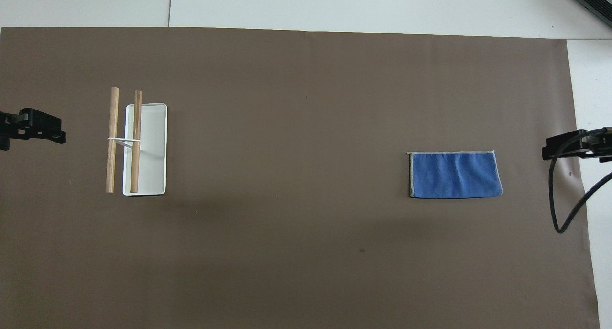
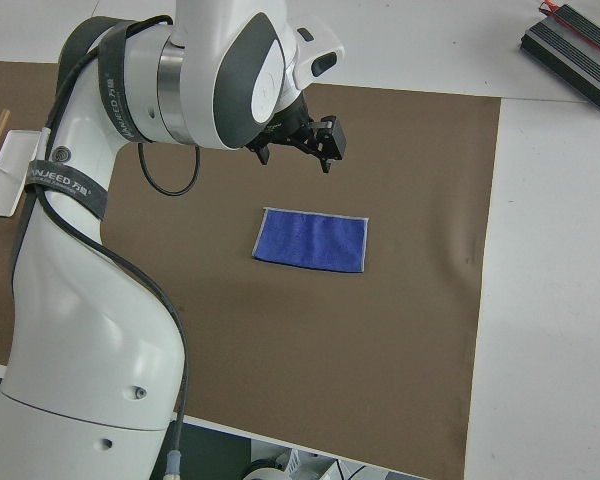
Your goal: Right arm passes towel to left arm to hang
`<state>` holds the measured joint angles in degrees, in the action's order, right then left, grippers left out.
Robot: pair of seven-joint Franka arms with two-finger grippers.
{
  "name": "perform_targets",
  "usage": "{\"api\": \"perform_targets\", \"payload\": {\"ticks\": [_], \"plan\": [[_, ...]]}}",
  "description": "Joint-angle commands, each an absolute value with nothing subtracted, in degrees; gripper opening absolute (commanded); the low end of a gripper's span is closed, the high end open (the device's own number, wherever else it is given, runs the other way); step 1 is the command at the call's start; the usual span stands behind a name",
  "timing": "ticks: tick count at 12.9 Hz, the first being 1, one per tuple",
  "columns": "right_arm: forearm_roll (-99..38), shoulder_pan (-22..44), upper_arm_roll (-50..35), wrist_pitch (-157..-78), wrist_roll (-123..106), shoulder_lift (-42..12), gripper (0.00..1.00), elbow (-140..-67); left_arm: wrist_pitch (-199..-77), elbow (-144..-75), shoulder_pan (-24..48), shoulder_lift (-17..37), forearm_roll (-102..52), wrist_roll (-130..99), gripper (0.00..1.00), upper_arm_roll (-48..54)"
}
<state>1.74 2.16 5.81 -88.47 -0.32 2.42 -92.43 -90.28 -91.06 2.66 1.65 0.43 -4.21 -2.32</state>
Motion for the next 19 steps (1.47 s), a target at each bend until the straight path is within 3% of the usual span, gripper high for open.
{"api": "perform_targets", "payload": {"ticks": [1,19], "plan": [[1.49,2.11,5.71,-89.64,-1.15,3.16,1.00,-93.69,-91.67,-93.16,2.99,-0.09,0.35,-3.60,1.00,-2.20],[1.32,2.02,5.45,-91.04,-1.58,4.83,1.00,-97.47,-91.41,-94.22,3.43,-0.62,0.35,-1.39,1.00,-2.20]]}}
